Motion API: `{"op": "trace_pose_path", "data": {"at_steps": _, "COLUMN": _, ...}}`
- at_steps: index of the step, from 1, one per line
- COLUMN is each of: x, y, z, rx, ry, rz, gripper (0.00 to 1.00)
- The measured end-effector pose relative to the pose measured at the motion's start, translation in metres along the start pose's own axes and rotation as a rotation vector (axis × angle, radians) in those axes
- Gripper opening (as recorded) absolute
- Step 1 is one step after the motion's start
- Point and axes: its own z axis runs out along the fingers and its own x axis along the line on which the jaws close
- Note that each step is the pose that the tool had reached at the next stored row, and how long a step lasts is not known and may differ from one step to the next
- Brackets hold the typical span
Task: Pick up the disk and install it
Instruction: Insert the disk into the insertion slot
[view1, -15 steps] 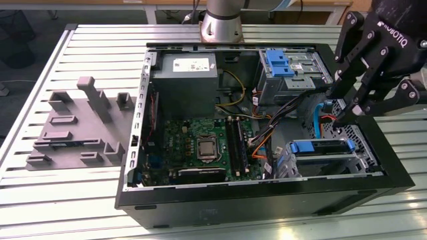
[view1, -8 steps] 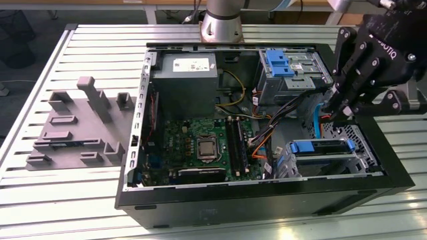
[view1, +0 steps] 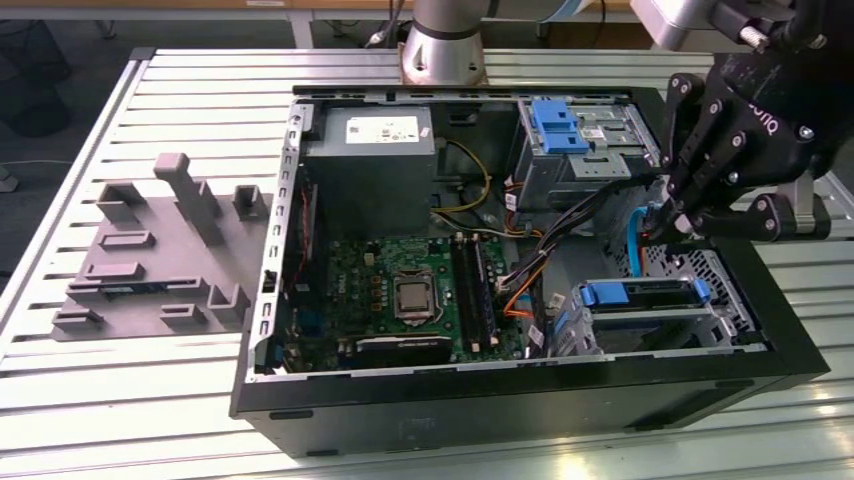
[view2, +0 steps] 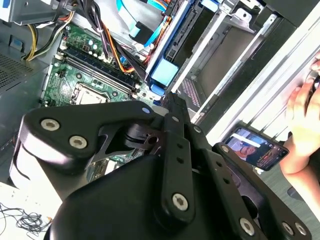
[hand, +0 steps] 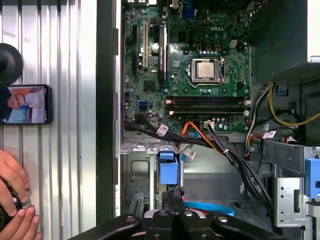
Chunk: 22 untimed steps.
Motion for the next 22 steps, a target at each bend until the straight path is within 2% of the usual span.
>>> {"op": "trace_pose_path", "data": {"at_steps": 7, "x": 0.0000, "y": 0.0000, "z": 0.0014, "rx": 0.0001, "ry": -0.0007, "rz": 0.000, "gripper": 0.11}}
{"op": "trace_pose_path", "data": {"at_steps": 20, "x": 0.0003, "y": -0.0003, "z": 0.0244, "rx": 0.0000, "ry": -0.0002, "rz": 0.000, "gripper": 0.11}}
{"op": "trace_pose_path", "data": {"at_steps": 22, "x": 0.0002, "y": -0.0004, "z": 0.0259, "rx": 0.0000, "ry": -0.0002, "rz": 0.000, "gripper": 0.11}}
